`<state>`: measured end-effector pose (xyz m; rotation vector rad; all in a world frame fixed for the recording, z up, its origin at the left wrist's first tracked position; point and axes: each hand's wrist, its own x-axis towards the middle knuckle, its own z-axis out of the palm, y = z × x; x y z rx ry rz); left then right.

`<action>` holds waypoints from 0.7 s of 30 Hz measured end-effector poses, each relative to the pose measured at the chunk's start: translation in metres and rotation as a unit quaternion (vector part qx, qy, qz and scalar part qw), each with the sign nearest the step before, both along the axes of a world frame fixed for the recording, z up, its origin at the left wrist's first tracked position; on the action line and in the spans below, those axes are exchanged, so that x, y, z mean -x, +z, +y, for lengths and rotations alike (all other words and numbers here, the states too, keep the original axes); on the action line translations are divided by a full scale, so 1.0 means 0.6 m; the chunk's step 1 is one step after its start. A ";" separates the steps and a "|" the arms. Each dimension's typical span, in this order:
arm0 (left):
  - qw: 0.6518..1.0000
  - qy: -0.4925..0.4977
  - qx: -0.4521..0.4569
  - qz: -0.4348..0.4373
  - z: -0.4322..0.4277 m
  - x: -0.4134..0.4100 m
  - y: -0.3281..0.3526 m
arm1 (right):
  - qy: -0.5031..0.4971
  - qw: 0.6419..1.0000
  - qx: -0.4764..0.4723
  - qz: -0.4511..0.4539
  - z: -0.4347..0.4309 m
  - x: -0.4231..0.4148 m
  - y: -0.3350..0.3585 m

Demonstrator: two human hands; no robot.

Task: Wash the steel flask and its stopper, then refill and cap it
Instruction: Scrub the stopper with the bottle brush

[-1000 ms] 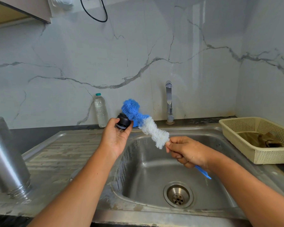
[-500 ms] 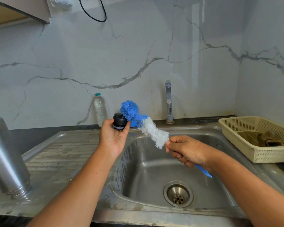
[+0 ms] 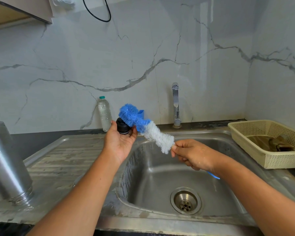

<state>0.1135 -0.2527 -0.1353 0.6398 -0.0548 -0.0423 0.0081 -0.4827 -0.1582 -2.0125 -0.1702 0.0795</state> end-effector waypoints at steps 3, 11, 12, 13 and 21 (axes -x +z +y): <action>0.999 -0.005 -0.033 0.001 -0.001 0.004 -0.002 | -0.012 1.000 0.010 -0.017 0.007 -0.003 0.000; 0.999 0.006 -0.040 -0.006 0.008 -0.003 0.002 | 0.014 1.000 -0.016 0.007 -0.005 0.007 0.006; 0.999 0.007 -0.040 -0.007 0.009 -0.003 0.001 | 0.018 1.000 -0.013 0.009 -0.003 0.007 0.004; 0.999 0.010 -0.048 -0.008 0.009 0.000 0.001 | 0.020 1.000 -0.010 0.009 0.000 0.008 0.003; 0.998 -0.005 -0.062 -0.013 0.007 0.009 0.009 | 0.024 0.999 -0.031 0.018 -0.008 0.017 0.011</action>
